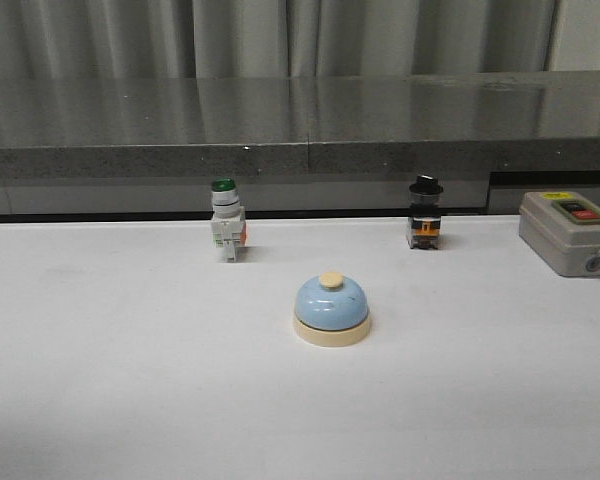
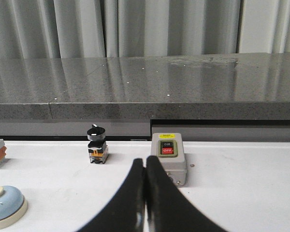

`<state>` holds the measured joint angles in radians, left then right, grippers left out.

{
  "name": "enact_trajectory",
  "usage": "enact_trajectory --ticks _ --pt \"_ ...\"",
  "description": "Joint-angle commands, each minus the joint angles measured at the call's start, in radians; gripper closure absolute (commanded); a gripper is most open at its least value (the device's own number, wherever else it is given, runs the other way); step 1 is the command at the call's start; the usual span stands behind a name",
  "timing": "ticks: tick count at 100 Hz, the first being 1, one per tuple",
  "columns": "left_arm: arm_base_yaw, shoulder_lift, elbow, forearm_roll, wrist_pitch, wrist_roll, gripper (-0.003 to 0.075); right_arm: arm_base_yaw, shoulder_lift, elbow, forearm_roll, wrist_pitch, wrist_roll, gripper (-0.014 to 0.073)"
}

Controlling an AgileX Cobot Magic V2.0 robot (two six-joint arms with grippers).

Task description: Place and press bell with both arms

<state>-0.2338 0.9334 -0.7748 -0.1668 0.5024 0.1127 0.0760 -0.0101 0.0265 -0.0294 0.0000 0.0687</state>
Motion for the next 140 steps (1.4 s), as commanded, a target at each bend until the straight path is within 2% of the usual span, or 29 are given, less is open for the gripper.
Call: enact_trajectory --ticks 1,7,14,21,33,42,116,140 --pt "0.002 -0.095 0.019 -0.007 -0.066 -0.007 0.0093 -0.005 -0.018 -0.014 -0.001 -0.077 -0.002 0.0654" --pt "0.002 -0.16 0.047 -0.005 -0.066 -0.007 0.0131 -0.005 -0.018 -0.014 -0.001 -0.077 -0.002 0.0654" --pt "0.002 -0.227 0.071 -0.005 -0.066 -0.005 0.0213 -0.005 -0.018 -0.014 -0.001 -0.077 -0.002 0.0654" --pt "0.002 -0.286 0.084 -0.005 -0.062 -0.005 0.0334 -0.005 -0.018 -0.014 -0.001 -0.077 -0.002 0.0654" --pt "0.002 -0.353 0.084 -0.005 -0.055 -0.003 0.0583 -0.005 -0.018 -0.014 -0.001 -0.077 -0.002 0.0654" --pt "0.002 -0.375 0.084 -0.005 -0.055 -0.003 0.0735 -0.005 -0.018 -0.014 -0.001 -0.077 -0.002 0.0654" --pt "0.002 -0.375 0.084 -0.005 -0.055 -0.001 0.074 -0.005 -0.018 -0.014 -0.001 -0.077 -0.002 0.0654" --pt "0.004 -0.405 0.132 0.095 -0.142 -0.001 0.0739 -0.005 -0.018 -0.014 -0.001 -0.077 -0.002 0.0654"
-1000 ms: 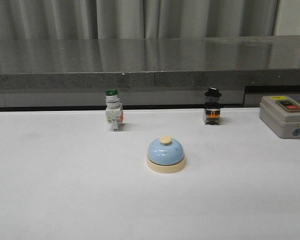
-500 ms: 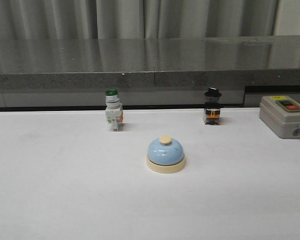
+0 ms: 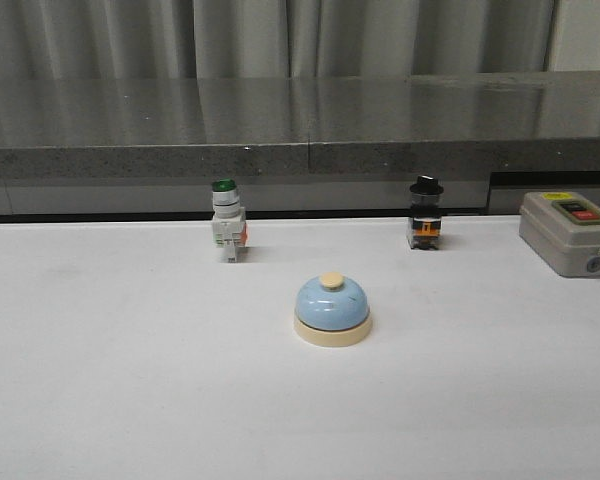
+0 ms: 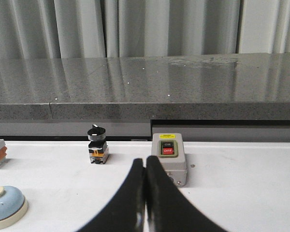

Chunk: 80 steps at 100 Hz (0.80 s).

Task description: Place and press bell with both arms

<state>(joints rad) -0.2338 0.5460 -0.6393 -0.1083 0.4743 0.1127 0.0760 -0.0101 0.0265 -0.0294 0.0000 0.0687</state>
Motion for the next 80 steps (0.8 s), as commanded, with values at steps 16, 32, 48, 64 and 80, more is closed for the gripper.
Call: enact_trajectory --ticks 16,32,48,64,80 --pt "0.006 -0.109 0.114 0.126 -0.268 -0.026 0.0739 -0.005 -0.018 -0.014 -0.001 -0.077 -0.002 0.0654" --pt "0.006 -0.224 0.265 0.224 -0.345 -0.084 0.074 -0.005 -0.018 -0.014 -0.001 -0.077 -0.002 0.0654" --pt "0.054 -0.33 0.398 0.224 -0.347 -0.086 0.074 -0.005 -0.018 -0.014 -0.001 -0.077 -0.002 0.0654" --pt "0.125 -0.433 0.516 0.224 -0.377 -0.086 0.074 -0.005 -0.018 -0.014 -0.001 -0.077 -0.002 0.0654" --pt "0.146 -0.533 0.603 0.222 -0.409 -0.086 0.0739 -0.005 -0.018 -0.014 -0.001 -0.077 -0.002 0.0654"
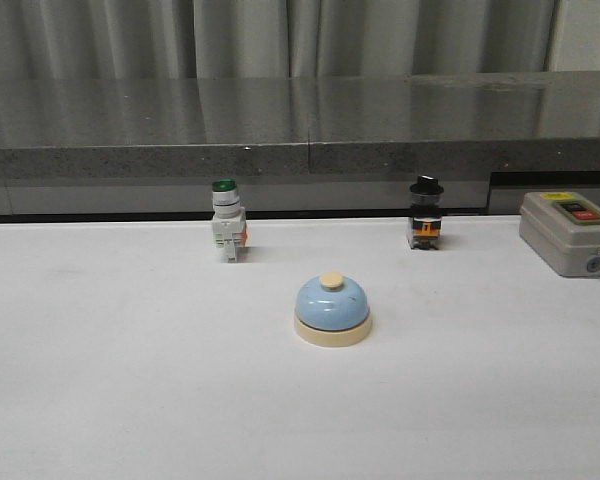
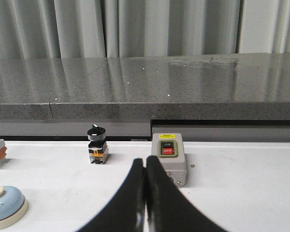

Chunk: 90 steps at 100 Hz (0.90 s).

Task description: Place and press bell with both arms

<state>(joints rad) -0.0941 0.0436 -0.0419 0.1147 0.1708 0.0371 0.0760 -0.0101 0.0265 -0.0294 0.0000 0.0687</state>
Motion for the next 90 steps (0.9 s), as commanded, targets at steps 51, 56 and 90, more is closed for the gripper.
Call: enact_trajectory --ticks 51,56,90 --pt "0.006 -0.078 0.085 -0.008 -0.207 -0.01 0.074 -0.005 -0.018 -0.014 -0.001 -0.077 -0.002 0.0654" --pt "0.006 -0.078 0.085 -0.008 -0.207 -0.01 0.0739 -0.005 -0.018 -0.014 -0.001 -0.077 -0.002 0.0654" --pt "0.006 -0.078 0.085 -0.008 -0.207 -0.01 0.074 -0.005 -0.018 -0.014 -0.001 -0.077 -0.002 0.0654"
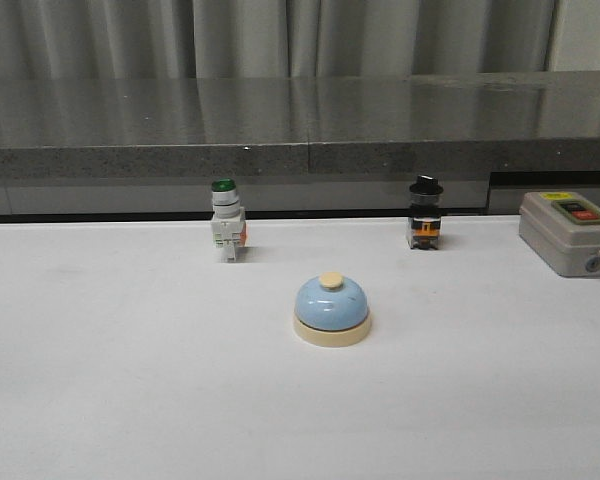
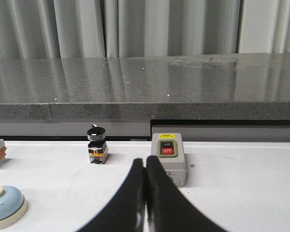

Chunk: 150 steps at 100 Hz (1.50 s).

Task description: Place and press bell with both arms

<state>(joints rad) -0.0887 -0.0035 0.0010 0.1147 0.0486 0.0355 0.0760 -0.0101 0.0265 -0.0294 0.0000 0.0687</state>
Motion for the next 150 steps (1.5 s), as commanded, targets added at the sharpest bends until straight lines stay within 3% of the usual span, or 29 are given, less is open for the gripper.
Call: enact_trajectory --ticks 1,52,68,79,102,138,150 --pt "0.001 -0.031 0.042 -0.008 -0.085 -0.009 0.074 -0.005 -0.018 -0.014 -0.001 -0.077 -0.002 0.0654" --pt "0.001 -0.031 0.042 -0.008 -0.085 -0.009 0.074 -0.005 -0.018 -0.014 -0.001 -0.077 -0.002 0.0654" --pt "0.001 -0.031 0.042 -0.008 -0.085 -0.009 0.074 -0.005 -0.018 -0.014 0.0 -0.159 -0.001 0.0654" --pt "0.001 -0.031 0.042 -0.008 -0.085 -0.009 0.074 -0.005 -0.015 -0.044 0.052 -0.152 0.017 0.0654" --pt "0.001 -0.031 0.042 -0.008 -0.085 -0.009 0.074 -0.005 0.095 -0.279 0.139 0.145 0.027 0.0654" --pt "0.001 -0.031 0.042 -0.008 -0.085 -0.009 0.074 -0.005 0.551 -0.739 0.139 0.676 -0.014 0.0654" --pt "0.001 -0.031 0.042 -0.008 -0.085 -0.009 0.0739 -0.005 0.688 -0.83 0.139 0.778 -0.019 0.0654"
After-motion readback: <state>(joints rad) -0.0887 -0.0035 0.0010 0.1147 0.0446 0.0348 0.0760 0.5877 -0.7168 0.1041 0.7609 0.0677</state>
